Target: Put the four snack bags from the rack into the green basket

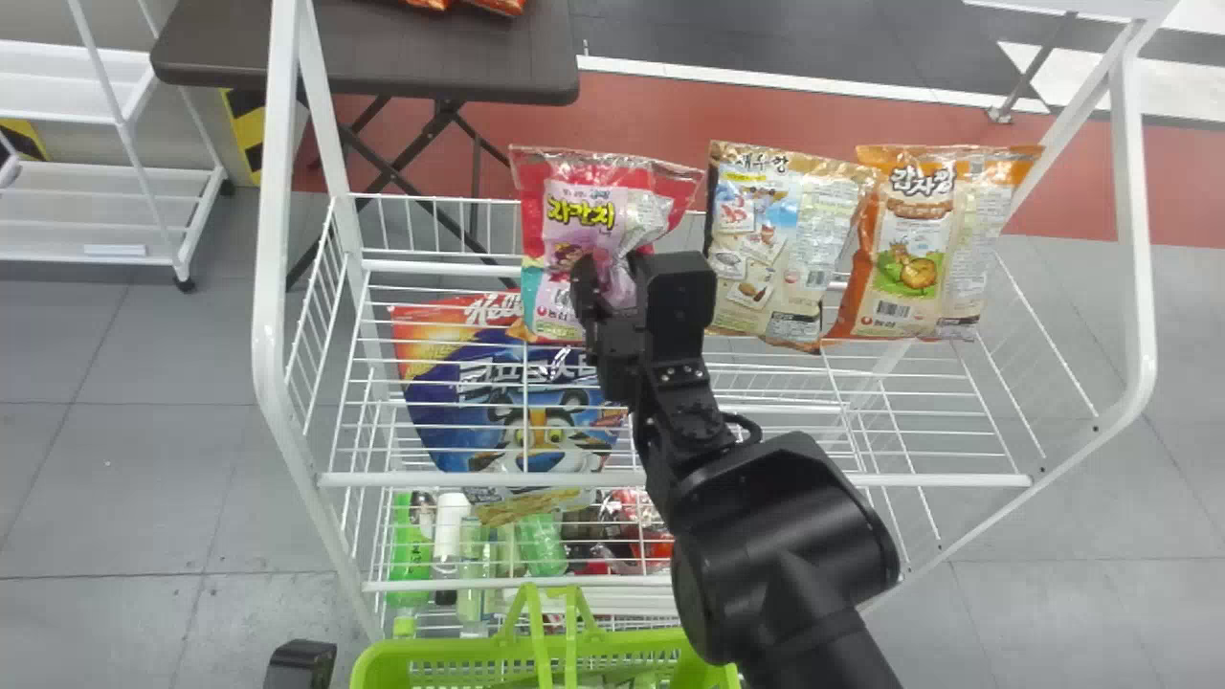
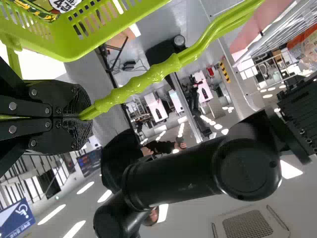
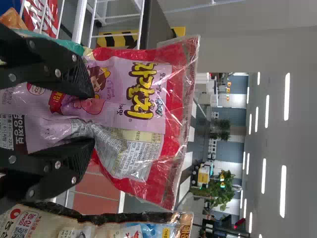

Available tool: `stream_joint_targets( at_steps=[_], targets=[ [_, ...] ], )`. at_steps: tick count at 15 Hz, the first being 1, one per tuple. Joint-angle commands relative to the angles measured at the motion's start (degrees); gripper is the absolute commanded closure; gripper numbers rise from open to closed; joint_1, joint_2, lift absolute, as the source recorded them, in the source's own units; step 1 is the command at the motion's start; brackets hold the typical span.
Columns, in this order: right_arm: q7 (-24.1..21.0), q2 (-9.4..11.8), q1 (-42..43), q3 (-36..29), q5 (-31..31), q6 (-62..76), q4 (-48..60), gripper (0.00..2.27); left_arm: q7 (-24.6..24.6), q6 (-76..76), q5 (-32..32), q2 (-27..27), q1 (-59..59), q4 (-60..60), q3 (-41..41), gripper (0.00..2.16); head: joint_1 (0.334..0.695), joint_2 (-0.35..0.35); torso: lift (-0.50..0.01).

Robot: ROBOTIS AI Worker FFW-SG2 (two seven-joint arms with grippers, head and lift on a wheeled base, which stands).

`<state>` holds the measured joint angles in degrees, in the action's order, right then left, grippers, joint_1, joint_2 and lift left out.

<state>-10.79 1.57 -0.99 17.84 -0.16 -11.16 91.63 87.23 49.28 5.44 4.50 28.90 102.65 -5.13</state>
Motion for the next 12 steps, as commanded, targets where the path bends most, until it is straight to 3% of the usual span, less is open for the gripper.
stream_joint_targets(
  at_steps=[1, 5, 7, 9, 12],
  targets=[
    [0.4, 0.3, -1.5, -0.5, -0.5, 0.1, 2.1, 2.19, 0.2, -0.3, 0.5, 0.0, -0.1, -0.4, 0.1, 2.11, 0.695, -0.153, -0.006],
    [3.4, 2.1, -8.1, -0.6, -0.5, -8.0, 16.3, 2.19, -0.5, -0.4, 0.2, -0.2, 0.2, -0.1, 0.3, 2.11, 0.695, -0.159, -0.006],
    [4.5, 4.5, -12.3, -0.7, -0.5, -17.5, 26.9, 2.19, -0.5, -0.3, 0.4, -0.3, 0.3, 0.4, 0.4, 2.11, 0.695, -0.159, -0.006],
    [6.8, 7.0, -18.0, -2.2, -0.8, -33.3, 39.7, 2.19, -0.6, 0.3, 0.1, -0.3, 0.7, 1.9, 0.4, 2.11, 0.695, -0.171, -0.006],
    [12.0, 7.3, -27.4, -6.9, -2.2, -57.5, 56.1, 2.19, -0.7, 0.3, 0.6, -0.5, 1.6, 2.8, 2.6, 2.11, 0.695, -0.224, -0.006]
  ],
)
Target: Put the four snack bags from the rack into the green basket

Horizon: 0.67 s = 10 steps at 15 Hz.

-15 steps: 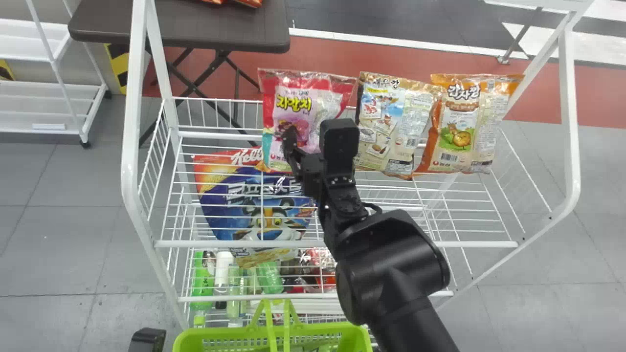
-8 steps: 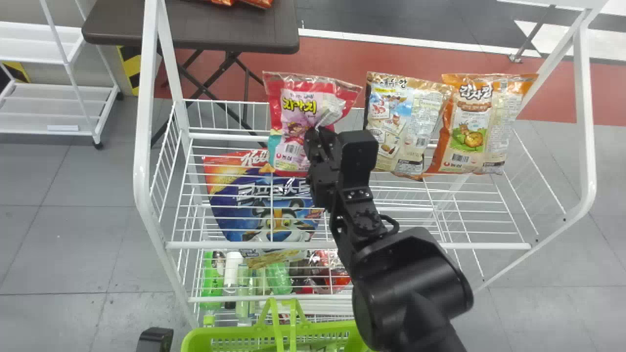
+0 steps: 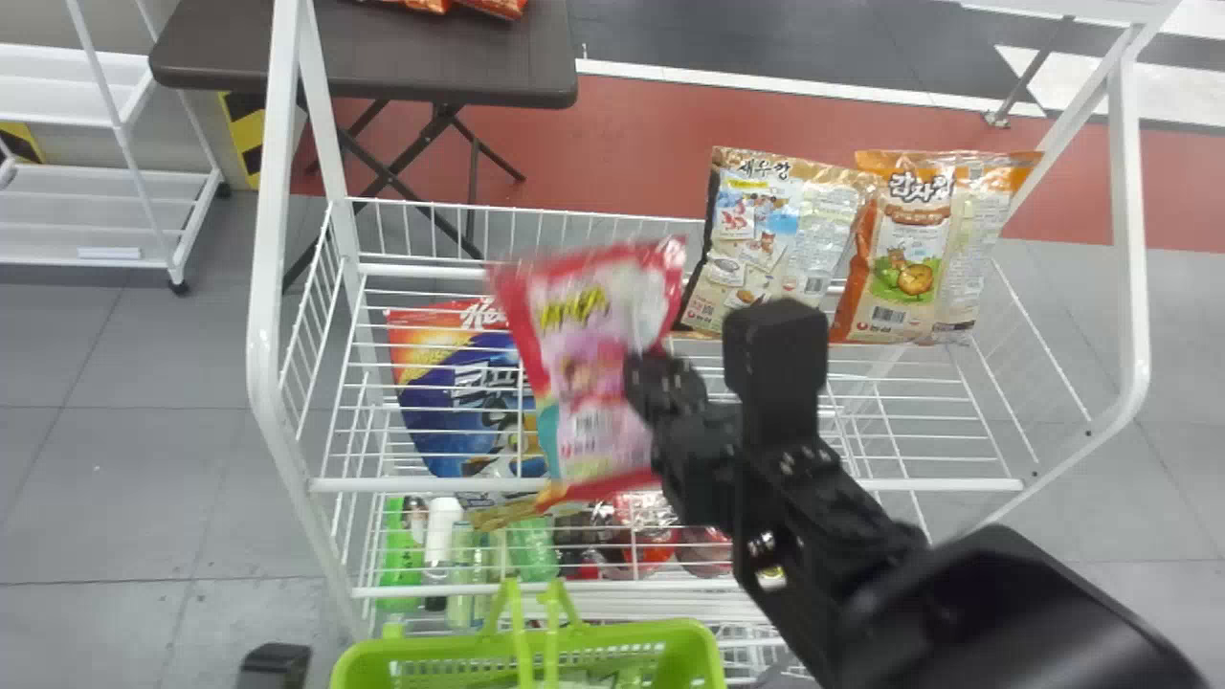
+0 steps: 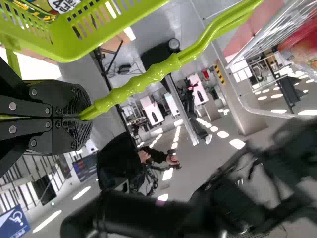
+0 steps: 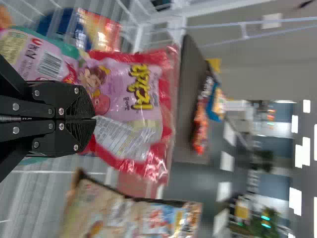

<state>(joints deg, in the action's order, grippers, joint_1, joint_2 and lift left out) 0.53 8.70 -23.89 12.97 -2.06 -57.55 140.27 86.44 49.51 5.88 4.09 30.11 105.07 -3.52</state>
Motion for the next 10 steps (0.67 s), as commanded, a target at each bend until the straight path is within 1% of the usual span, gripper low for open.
stream_joint_targets(
  at_steps=[1, 3, 4, 5, 7, 8, 9, 10],
  targets=[
    [1.1, 0.7, -7.2, -2.9, -0.3, -16.4, 10.9, 2.19, 0.1, 0.0, 0.3, 0.0, 0.6, 0.8, 1.1, 2.11, 0.695, -0.248, -0.006],
    [1.1, 2.7, -13.6, -5.0, -0.3, -19.8, 15.1, 2.19, 0.0, -0.1, 0.2, -0.2, 0.8, 1.0, 1.1, 2.11, 0.695, -0.308, -0.006],
    [1.1, 3.3, -15.6, -6.1, -1.2, -20.5, 15.8, 2.19, 0.0, -0.3, 0.2, -0.6, 0.9, 0.9, 1.0, 2.11, 0.695, -0.35, -0.006],
    [1.1, 4.0, -16.5, -7.6, -2.9, -24.3, 16.4, 2.19, -0.3, -0.7, 0.0, -1.0, 0.9, 0.8, 0.8, 2.11, 0.695, -0.35, -0.006],
    [1.2, 4.8, -19.0, -8.7, -3.3, -28.7, 16.9, 2.19, -0.6, -0.9, -0.5, -1.5, 0.9, 0.8, 0.4, 2.11, 0.695, -0.35, -0.006],
    [1.4, 5.0, -20.0, -8.8, -3.4, -28.5, 16.3, 2.19, -0.7, -1.0, -0.8, -1.6, 0.9, 0.8, 0.1, 2.11, 0.695, -0.35, -0.006],
    [2.3, 5.0, -20.8, -9.0, -5.1, -27.5, 15.2, 2.19, -1.2, -1.0, -1.0, -1.7, 0.8, 0.8, -0.3, 2.11, 0.695, -0.35, -0.006],
    [2.5, 5.0, -20.8, -9.8, -8.3, -26.6, 13.8, 2.19, -1.6, -1.0, -1.0, -1.7, 0.7, 0.8, -0.9, 2.11, 0.695, -0.35, -0.006]
  ],
)
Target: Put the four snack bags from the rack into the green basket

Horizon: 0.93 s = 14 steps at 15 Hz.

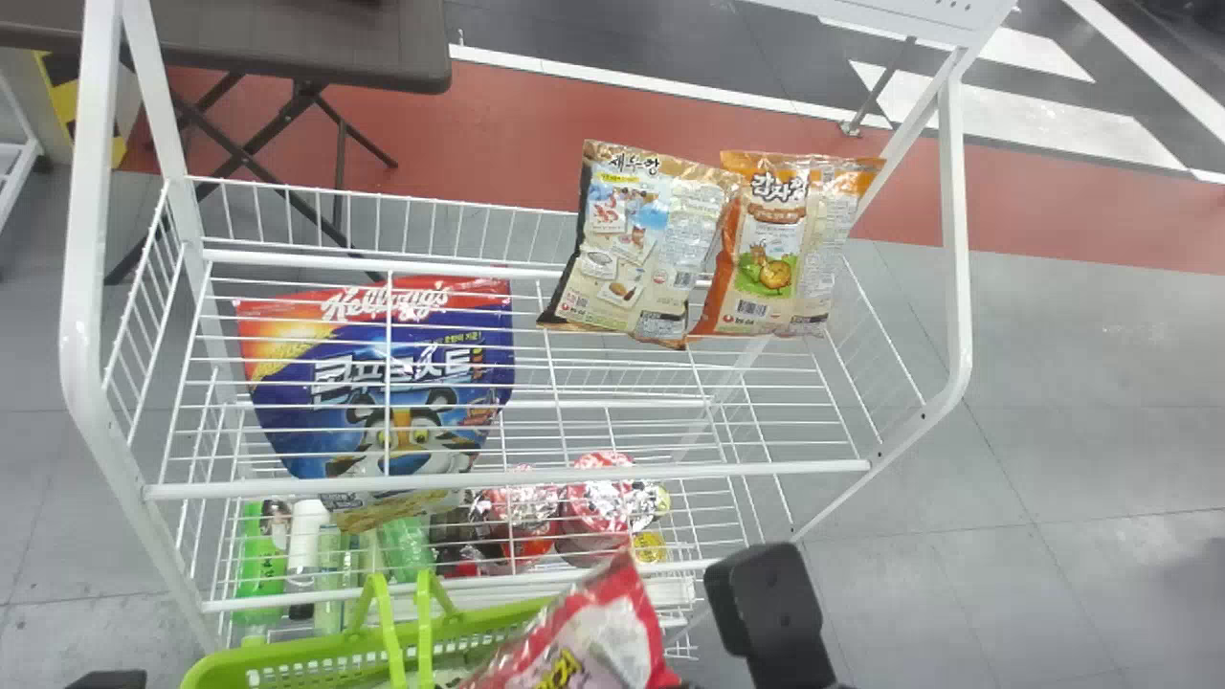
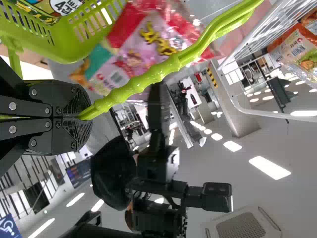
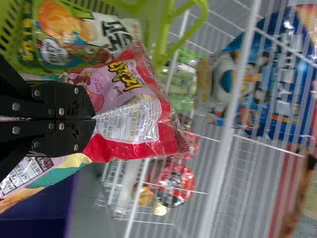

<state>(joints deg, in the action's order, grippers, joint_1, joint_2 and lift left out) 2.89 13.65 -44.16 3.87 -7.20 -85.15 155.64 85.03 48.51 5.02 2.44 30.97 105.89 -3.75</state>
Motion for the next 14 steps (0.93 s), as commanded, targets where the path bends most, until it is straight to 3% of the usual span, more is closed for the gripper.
stream_joint_targets(
  at_steps=[1, 8, 9, 10, 11, 12, 14],
  targets=[
    [0.3, 0.0, -0.6, -0.4, -5.0, 3.5, -3.2, 2.2, -0.6, 0.0, -0.4, -0.1, -0.2, -0.1, -1.0, 2.11, 0.695, -0.35, -0.006],
    [3.0, -0.3, 3.7, 9.8, -6.9, 18.2, -11.9, 2.19, -0.9, 0.1, -1.9, -1.0, -0.4, -0.2, -2.2, 2.11, 0.695, -0.35, -0.006],
    [3.3, -0.3, 5.4, 11.1, -6.7, 17.5, -14.1, 2.11, -0.9, 0.0, -2.0, -1.0, -0.5, -0.2, -2.3, 2.11, 0.695, -0.35, -0.006],
    [3.6, 0.0, 6.7, 12.1, -6.5, 17.0, -16.2, 1.64, -0.9, 0.1, -2.0, -1.0, -0.5, -0.2, -2.4, 2.11, 0.695, -0.35, -0.006],
    [3.9, 0.1, 7.0, 12.3, -6.2, 17.0, -17.4, 0.66, -0.8, 0.1, -2.0, -1.0, -0.5, -0.2, -2.3, 2.11, 0.695, -0.35, -0.006],
    [4.4, 0.2, 7.1, 12.3, -5.2, 16.6, -17.6, 0.0, -0.9, 0.1, -2.0, -0.9, -0.6, -0.4, -2.3, 2.11, 0.695, -0.317, -0.006],
    [4.5, 1.2, 6.9, 11.4, -3.6, 14.5, -17.0, 0.0, -0.8, 0.1, -2.0, -0.9, -0.7, -0.5, -2.1, 2.11, 0.695, -0.319, -0.006]
  ],
)
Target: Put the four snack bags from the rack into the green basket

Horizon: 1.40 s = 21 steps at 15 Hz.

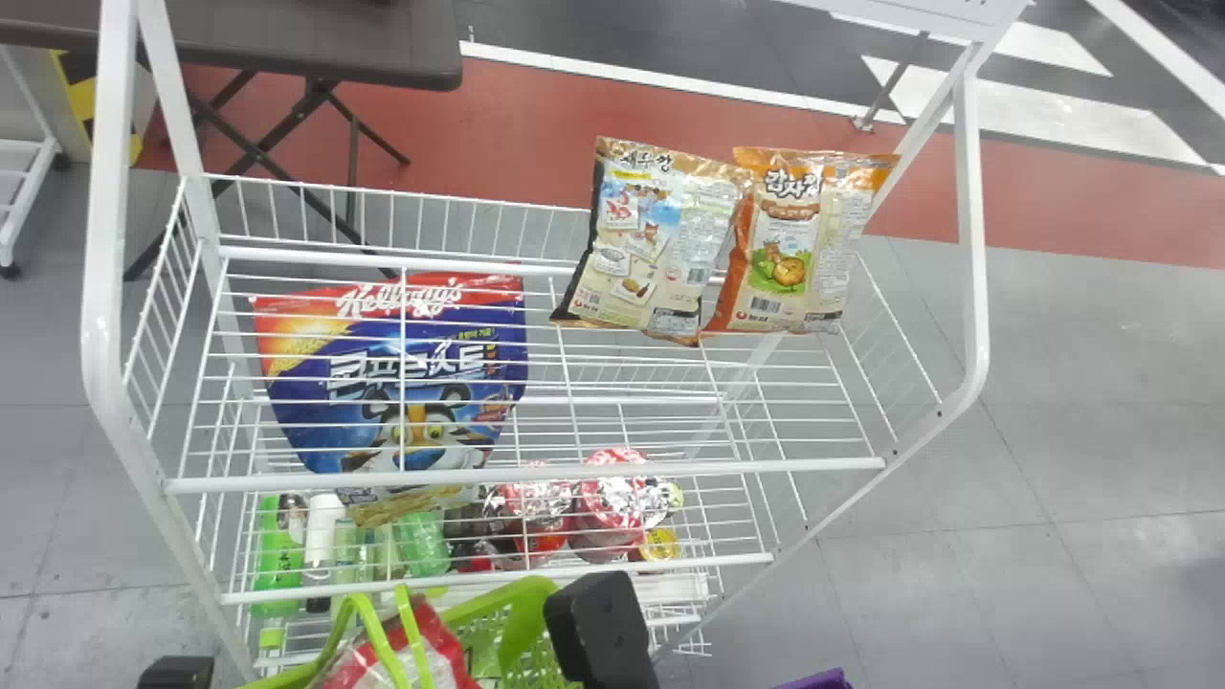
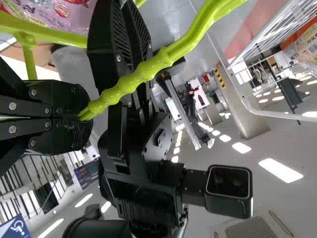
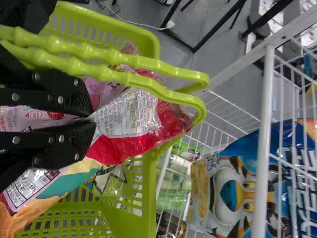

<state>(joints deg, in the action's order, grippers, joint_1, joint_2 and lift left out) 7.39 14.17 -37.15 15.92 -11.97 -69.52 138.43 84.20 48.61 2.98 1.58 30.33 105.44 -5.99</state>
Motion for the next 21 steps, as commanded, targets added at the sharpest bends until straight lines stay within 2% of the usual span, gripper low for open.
stream_joint_targets(
  at_steps=[1, 5, 8, 11, 14, 15, 17, 19, 21],
  targets=[
    [0.0, 0.9, -0.6, -1.9, 1.2, -0.9, 0.4, 0.04, 0.1, 0.0, 0.0, 0.0, -0.2, 0.0, 0.0, 2.11, 0.695, -0.335, -0.006],
    [0.2, 0.7, -1.8, -8.7, 1.0, 4.3, 1.1, 0.09, -0.1, 0.4, -0.3, -0.1, -0.4, -0.1, -0.7, 2.11, 0.695, -0.35, -0.006],
    [-0.2, -0.7, -1.2, -12.5, 0.8, 11.7, 0.7, 0.09, -0.2, 0.6, -0.8, -0.1, -0.4, -0.1, -1.3, 2.11, 0.695, -0.35, -0.006],
    [-5.3, -2.2, 2.8, -13.2, 1.2, 28.3, -3.8, 0.09, -0.3, 0.7, -0.9, -0.1, -0.4, -0.1, -1.4, 2.11, 0.695, -0.35, -0.006],
    [-9.4, -7.0, 11.7, -13.0, 3.2, 41.6, -13.1, 0.09, -0.2, 0.6, -1.0, -0.1, -0.4, -0.1, -1.7, 2.11, 0.695, -0.35, -0.006],
    [-10.6, -7.8, 15.2, -12.9, 4.0, 43.9, -16.7, 0.09, -0.2, 0.6, -1.0, 0.0, -0.4, 0.0, -1.7, 2.11, 0.695, -0.35, -0.006],
    [-13.4, -8.5, 20.2, -12.6, 6.3, 46.2, -22.1, 0.1, 0.2, 0.6, -1.0, 0.2, -0.4, 0.1, -1.8, 2.11, 0.695, -0.35, -0.006],
    [-18.4, -8.5, 24.1, -11.4, 8.5, 50.6, -27.6, 0.1, 0.4, 0.9, -1.0, 0.4, -0.6, 0.1, -1.5, 2.11, 0.695, -0.35, -0.006],
    [-20.2, -8.6, 26.9, -11.6, 8.9, 53.4, -31.0, 0.1, 0.4, 0.9, -0.7, 0.4, -0.6, 0.1, -1.0, 2.11, 0.695, -0.35, -0.006]
  ],
)
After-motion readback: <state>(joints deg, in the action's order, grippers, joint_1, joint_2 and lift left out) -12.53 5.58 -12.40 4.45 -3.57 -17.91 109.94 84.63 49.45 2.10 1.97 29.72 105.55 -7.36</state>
